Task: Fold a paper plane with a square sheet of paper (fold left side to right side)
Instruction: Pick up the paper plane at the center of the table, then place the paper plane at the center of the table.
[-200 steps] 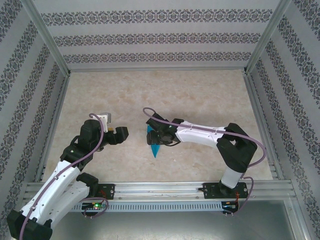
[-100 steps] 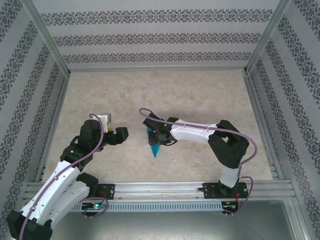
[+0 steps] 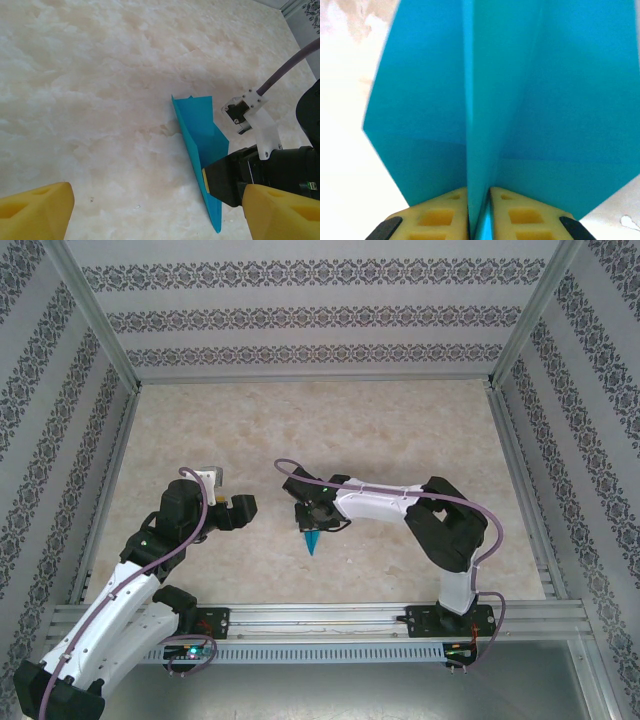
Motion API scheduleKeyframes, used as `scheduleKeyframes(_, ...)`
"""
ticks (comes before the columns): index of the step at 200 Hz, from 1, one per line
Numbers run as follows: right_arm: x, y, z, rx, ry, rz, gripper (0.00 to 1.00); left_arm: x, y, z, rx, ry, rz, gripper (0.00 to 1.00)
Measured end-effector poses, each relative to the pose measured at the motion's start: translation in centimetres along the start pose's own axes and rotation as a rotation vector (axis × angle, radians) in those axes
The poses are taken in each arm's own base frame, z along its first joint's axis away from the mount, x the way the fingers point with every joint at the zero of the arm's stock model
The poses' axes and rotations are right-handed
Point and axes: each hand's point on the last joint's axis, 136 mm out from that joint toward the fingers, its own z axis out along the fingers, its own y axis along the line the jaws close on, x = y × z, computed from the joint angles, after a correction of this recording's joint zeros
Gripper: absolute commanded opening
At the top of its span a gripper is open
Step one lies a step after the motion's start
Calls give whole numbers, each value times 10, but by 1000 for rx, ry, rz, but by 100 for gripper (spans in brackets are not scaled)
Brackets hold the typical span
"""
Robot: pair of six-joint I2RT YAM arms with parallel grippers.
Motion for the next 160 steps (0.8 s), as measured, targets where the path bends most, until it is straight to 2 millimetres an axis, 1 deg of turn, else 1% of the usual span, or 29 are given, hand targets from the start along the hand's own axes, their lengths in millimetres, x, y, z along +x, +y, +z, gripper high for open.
scheduleKeyframes(67,1,-1,9,16,15,0,14,2,1,1,-4,8,-1,88)
scheduleKeyframes(112,1,0,8,17,8,-7,0,3,2,1,-8,15,5,89)
scheduleKeyframes(123,1,0,7,21,9,-9,0,4,2,1,-10,19,5,89)
scheduleKeyframes(143,-6,-5,0,30,8,-7,0,6,3,1,-14,26,7,89)
scheduleKeyframes(160,-21,-11,-8,36,-5,5,0,7,5,1,-20,31,10,91)
